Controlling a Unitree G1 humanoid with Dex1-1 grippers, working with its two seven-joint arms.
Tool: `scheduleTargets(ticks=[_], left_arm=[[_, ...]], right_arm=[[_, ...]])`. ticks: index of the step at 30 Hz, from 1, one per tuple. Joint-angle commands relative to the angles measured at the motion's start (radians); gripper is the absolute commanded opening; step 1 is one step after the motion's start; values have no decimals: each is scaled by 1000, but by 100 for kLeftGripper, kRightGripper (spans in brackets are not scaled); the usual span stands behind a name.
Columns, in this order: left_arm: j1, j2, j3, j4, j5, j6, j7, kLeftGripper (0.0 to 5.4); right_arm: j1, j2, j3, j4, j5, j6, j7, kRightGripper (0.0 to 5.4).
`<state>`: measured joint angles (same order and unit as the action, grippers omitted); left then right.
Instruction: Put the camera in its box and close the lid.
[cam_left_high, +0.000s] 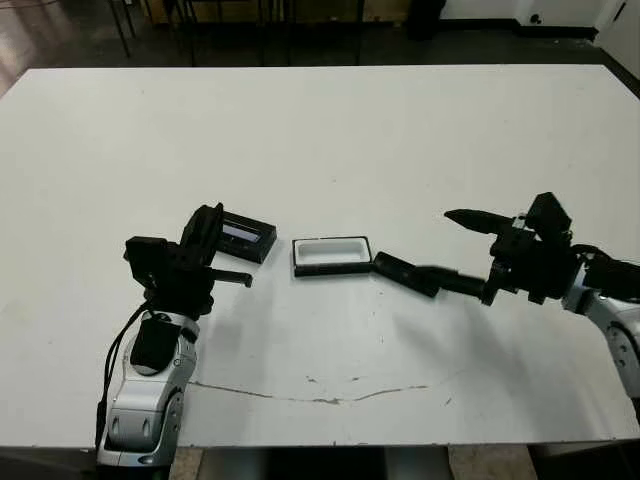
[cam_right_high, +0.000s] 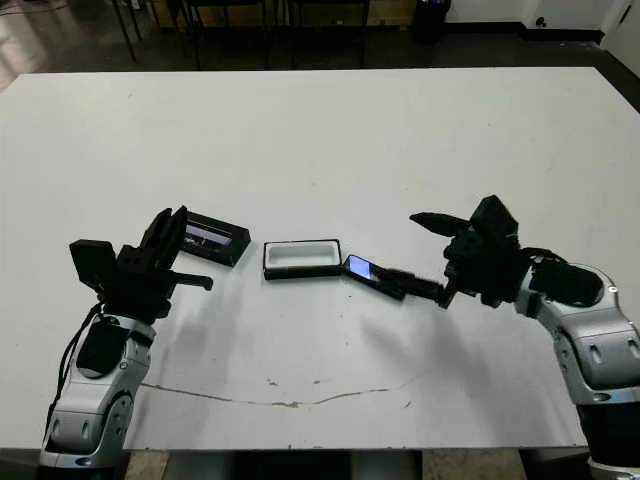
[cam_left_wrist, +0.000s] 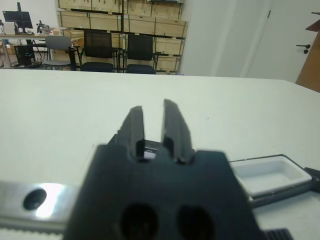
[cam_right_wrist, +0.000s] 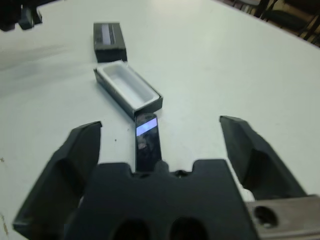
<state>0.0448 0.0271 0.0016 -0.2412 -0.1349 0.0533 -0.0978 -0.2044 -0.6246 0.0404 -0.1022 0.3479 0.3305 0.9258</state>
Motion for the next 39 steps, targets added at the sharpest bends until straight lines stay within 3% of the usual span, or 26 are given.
scheduleTargets(ticks=[1,10,17,22,26,30,33,37,39], left_arm=[[22,12,5,2,7,13,-2,0],[20,14,9,-7,-3,34,-3,0],[17,20,12,-5,0,32,-11,0],[15,20,14,-4,5,27,-12,0],[15,22,14,-2,6,22,-15,0],[12,22,13,-1,6,25,-15,0],[16,21,12,-6,4,28,-16,0],[21,21,9,-9,11,27,-14,0],[21,17,11,-8,3,31,-16,0]], right_arm=[[-10,7,18,18,-9,11,5,523],[-10,22,43,48,-26,47,-10,511],[2,43,52,91,-54,-22,-2,377],[5,48,67,115,-66,-25,-4,266],[16,48,78,123,-88,-39,-12,259],[27,44,89,117,-100,-9,-18,191],[35,38,102,103,-113,12,-23,216],[32,30,117,108,-118,26,-7,306],[33,31,118,115,-116,26,-2,311]])
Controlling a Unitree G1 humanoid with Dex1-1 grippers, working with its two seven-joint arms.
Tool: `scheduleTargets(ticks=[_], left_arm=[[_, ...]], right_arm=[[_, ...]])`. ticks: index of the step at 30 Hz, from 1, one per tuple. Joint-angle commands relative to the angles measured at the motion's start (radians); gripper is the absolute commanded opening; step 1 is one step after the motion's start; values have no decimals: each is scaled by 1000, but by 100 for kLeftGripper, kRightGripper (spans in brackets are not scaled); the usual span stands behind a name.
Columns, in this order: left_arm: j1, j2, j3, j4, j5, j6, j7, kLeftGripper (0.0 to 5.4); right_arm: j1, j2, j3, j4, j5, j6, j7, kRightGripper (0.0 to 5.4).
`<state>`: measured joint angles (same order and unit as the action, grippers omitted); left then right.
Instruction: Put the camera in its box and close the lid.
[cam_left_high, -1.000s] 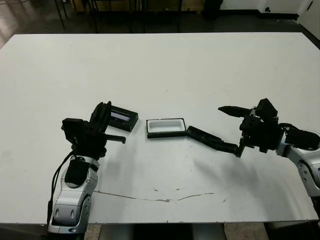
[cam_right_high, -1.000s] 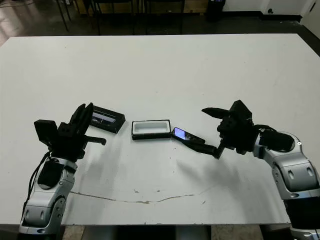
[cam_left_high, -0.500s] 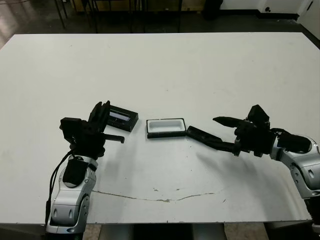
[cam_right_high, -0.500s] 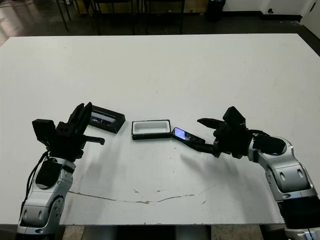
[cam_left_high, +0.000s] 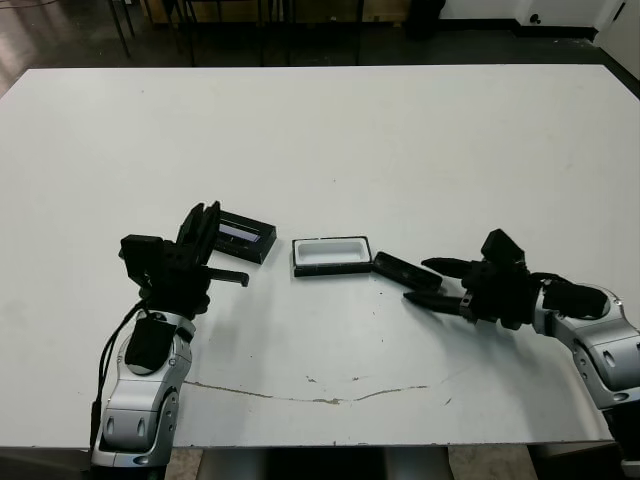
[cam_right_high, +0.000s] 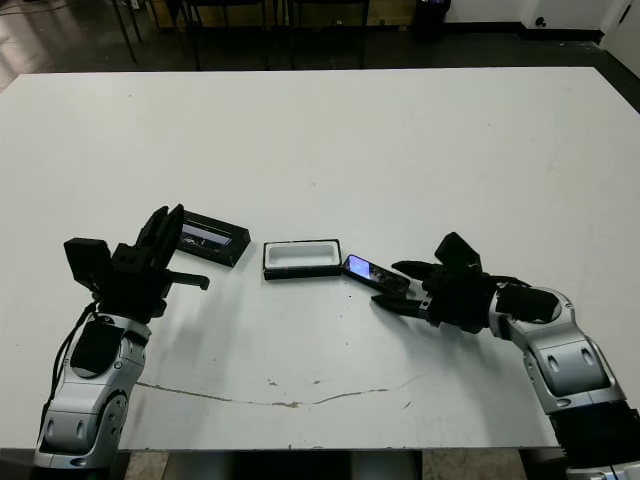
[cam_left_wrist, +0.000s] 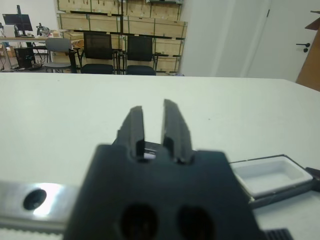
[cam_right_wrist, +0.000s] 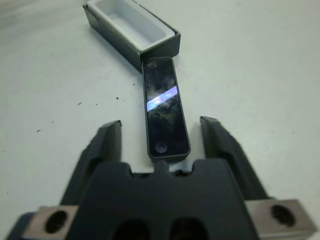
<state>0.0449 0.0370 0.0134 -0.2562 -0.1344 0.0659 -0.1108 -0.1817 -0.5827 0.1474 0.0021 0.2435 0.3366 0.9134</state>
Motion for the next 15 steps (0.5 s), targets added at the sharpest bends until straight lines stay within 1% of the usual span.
scheduleTargets(ticks=[1,4,6,10,11,15], left_arm=[[21,6,0,6,0,21,-2,0],[21,7,-2,9,3,18,-3,0],[22,6,-3,9,5,18,-1,0],[21,6,-4,10,5,18,-1,0],[21,5,-4,11,6,19,0,0],[22,4,-5,12,5,18,0,0]], right_arm=[[10,-9,11,16,-10,18,13,315],[11,-3,10,28,-9,12,20,285],[17,0,8,28,-16,-5,11,248],[38,35,-21,52,-16,-109,-24,162],[40,43,-27,56,-17,-128,-35,133],[33,46,-58,36,14,-89,-53,48]])
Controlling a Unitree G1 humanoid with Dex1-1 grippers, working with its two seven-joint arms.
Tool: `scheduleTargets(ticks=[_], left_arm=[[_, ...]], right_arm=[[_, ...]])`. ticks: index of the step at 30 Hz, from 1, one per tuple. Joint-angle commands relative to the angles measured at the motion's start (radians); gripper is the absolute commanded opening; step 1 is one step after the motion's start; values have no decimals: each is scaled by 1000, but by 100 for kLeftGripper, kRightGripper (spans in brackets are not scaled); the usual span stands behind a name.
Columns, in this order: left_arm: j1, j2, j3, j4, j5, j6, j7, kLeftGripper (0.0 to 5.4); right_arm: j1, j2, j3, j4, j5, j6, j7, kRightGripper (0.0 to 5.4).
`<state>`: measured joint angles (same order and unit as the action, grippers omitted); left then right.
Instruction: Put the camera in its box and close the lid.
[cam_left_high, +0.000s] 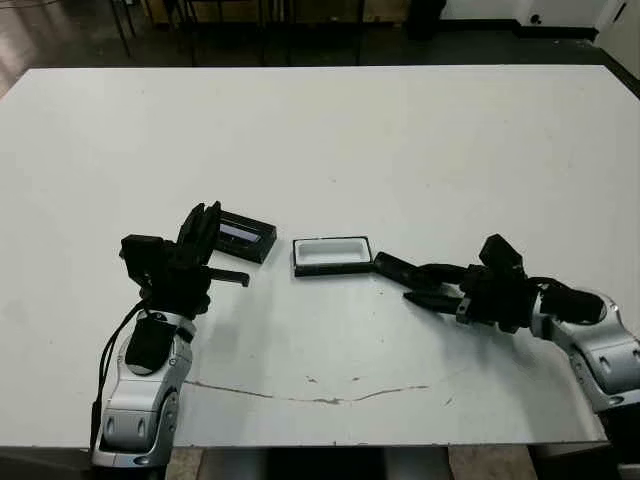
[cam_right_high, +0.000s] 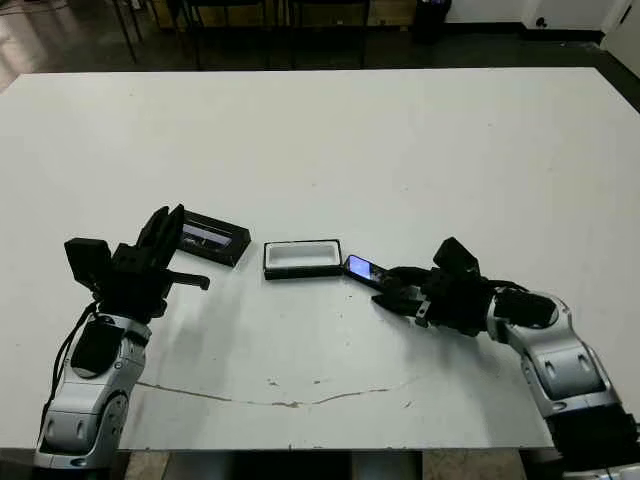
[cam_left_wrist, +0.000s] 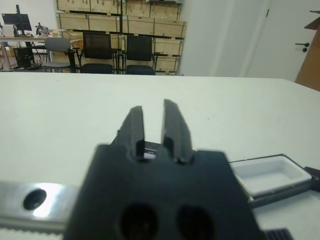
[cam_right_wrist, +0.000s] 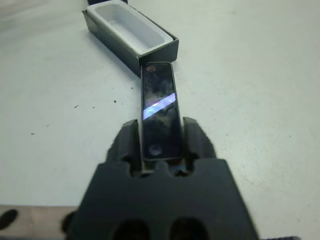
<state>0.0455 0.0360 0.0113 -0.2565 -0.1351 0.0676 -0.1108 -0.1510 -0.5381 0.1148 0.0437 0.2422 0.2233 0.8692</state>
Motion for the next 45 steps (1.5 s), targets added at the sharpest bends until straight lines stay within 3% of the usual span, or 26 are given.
scheduleTargets(ticks=[1,6,13,16,18,21,28,32,39,45], left_arm=[[21,6,-4,14,6,12,-3,0],[22,7,-4,11,5,19,-2,0],[21,11,-5,16,12,10,-3,0],[22,11,-6,17,15,5,-3,0],[21,10,-7,17,15,7,-1,0],[24,10,-8,17,15,0,-3,0],[33,8,-11,3,21,7,7,0],[38,7,-7,-1,20,7,6,0],[37,5,-7,0,21,7,8,0],[35,2,-11,-2,22,12,10,0]], right_arm=[[-2,0,-33,-7,21,22,-7,29],[-42,0,-98,3,81,-8,22,13],[-153,-37,-211,-60,198,88,25,13],[-223,-58,-224,-92,233,147,31,12],[-268,-60,-212,-73,239,138,61,12],[-359,-57,-154,-2,217,120,137,12],[-564,-34,48,253,73,126,305,11],[-650,-6,156,316,-44,47,359,11],[-710,55,235,409,-141,9,398,11],[-708,61,270,407,-197,-8,429,11]])
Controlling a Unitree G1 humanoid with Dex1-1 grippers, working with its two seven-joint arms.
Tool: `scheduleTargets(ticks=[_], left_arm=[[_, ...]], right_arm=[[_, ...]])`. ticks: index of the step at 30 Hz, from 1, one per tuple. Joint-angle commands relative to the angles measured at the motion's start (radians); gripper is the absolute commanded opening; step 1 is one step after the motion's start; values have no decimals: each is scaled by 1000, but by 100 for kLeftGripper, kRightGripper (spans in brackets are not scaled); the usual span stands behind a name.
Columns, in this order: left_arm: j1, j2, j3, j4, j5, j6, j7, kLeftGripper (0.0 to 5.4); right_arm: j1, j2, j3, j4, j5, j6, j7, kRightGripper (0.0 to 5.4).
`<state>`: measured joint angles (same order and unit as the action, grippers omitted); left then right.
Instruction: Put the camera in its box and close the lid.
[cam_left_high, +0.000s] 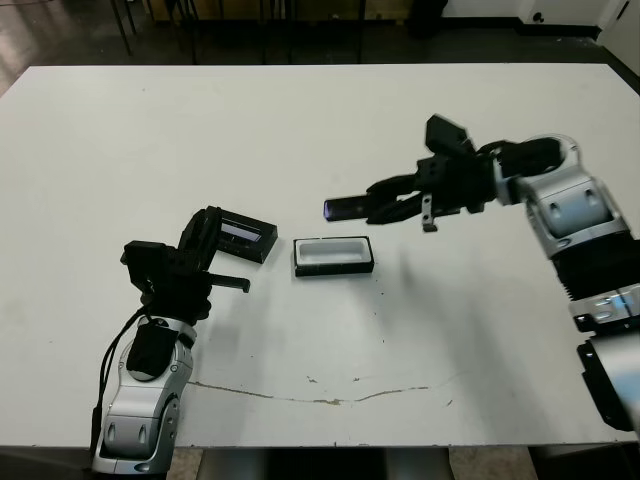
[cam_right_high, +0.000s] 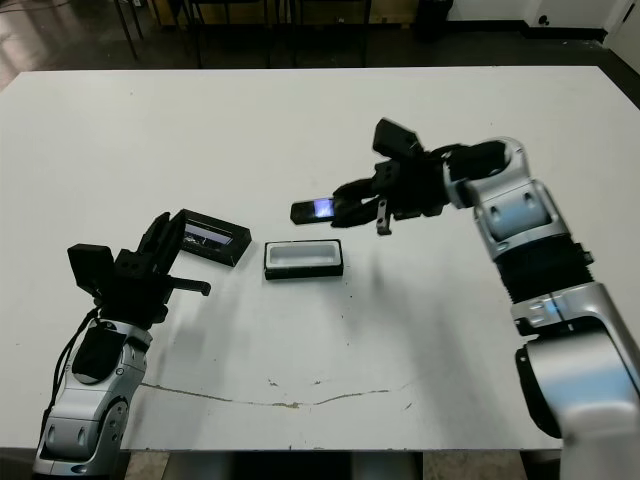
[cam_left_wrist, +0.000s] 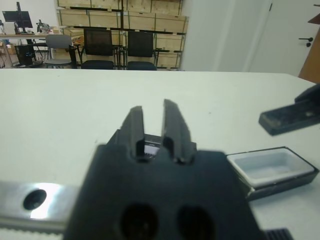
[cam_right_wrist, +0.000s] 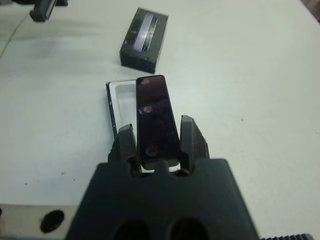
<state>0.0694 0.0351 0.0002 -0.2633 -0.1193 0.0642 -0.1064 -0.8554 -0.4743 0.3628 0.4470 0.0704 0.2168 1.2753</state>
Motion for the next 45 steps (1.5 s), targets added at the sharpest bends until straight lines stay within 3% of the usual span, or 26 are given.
scheduleTargets(ticks=[1,14,29,33,38,45], left_arm=[[11,4,-1,5,10,15,6,0],[3,4,-4,6,13,20,8,0],[18,-2,-15,5,14,8,8,0],[24,-5,-15,4,3,12,6,0],[28,-6,-19,7,10,2,8,0],[39,-13,-22,2,12,-2,17,0]], right_arm=[[-4,-4,27,1,-33,5,28,11],[-9,14,52,45,-88,18,64,11],[-12,76,83,144,-136,-95,82,11],[-23,92,102,136,-163,-82,74,11],[-51,131,118,137,-175,-20,80,11],[-92,206,124,214,-180,-63,73,11]])
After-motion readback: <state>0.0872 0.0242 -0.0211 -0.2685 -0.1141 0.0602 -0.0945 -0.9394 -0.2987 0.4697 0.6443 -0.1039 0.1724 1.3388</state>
